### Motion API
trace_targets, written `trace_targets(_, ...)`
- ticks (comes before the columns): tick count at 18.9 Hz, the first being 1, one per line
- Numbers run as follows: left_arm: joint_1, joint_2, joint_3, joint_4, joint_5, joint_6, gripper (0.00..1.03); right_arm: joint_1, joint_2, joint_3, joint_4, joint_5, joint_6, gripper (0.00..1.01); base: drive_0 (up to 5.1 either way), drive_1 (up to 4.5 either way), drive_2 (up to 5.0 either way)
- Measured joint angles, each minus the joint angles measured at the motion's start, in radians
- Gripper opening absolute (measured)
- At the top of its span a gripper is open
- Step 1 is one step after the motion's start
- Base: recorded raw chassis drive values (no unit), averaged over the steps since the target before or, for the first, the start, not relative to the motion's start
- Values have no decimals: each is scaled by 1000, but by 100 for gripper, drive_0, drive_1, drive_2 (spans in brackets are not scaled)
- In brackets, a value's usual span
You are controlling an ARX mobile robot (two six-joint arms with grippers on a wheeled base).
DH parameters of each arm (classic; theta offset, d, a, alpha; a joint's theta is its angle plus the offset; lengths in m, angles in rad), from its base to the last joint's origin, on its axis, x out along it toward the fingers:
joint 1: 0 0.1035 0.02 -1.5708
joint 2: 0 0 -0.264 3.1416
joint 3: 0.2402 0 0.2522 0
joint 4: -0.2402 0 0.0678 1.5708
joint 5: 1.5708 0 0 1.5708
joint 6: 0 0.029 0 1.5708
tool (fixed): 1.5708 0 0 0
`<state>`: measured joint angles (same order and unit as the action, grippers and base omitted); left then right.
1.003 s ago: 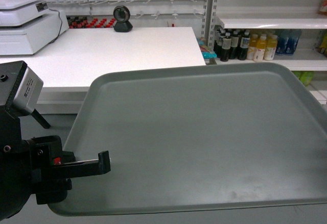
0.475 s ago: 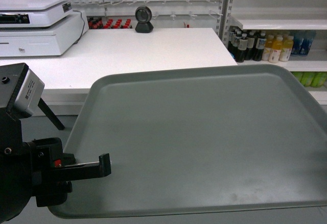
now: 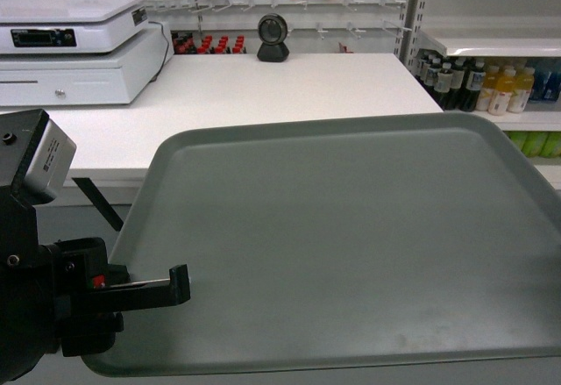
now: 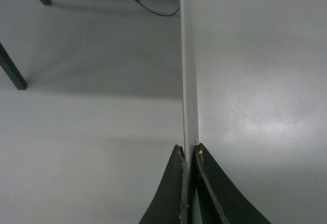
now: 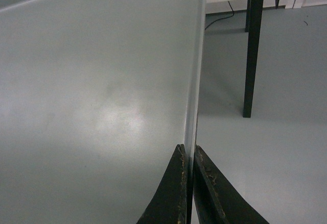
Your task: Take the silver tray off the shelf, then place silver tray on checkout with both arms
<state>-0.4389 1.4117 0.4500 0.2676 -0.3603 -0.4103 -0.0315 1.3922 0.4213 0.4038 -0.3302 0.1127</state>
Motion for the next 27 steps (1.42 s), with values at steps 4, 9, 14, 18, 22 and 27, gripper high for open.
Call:
trace_targets(4, 0, 0, 0, 2, 0, 0, 3, 0, 0, 0, 3, 0, 0, 3, -505, 240, 240)
trace_targets(9, 0, 0, 0, 3, 1, 0, 3, 0, 0, 0, 2, 0, 0, 3, -505, 240, 240)
trace_targets(14, 0, 0, 0, 3, 1, 0, 3, 0, 0, 0, 6, 0, 0, 3, -208, 336, -156)
trace_targets(18, 0, 1, 4, 3, 1, 0, 3, 0, 0, 1, 9, 0, 0, 3, -6, 409, -421)
trace_targets(22, 0, 11, 60, -149, -32, -36, 3, 0, 0, 1, 6, -8, 0, 3, -6, 409, -421)
trace_targets(27, 3, 25, 122, -255, -40, -66, 3, 3, 0, 0, -8, -8, 10, 3, -6, 409, -421)
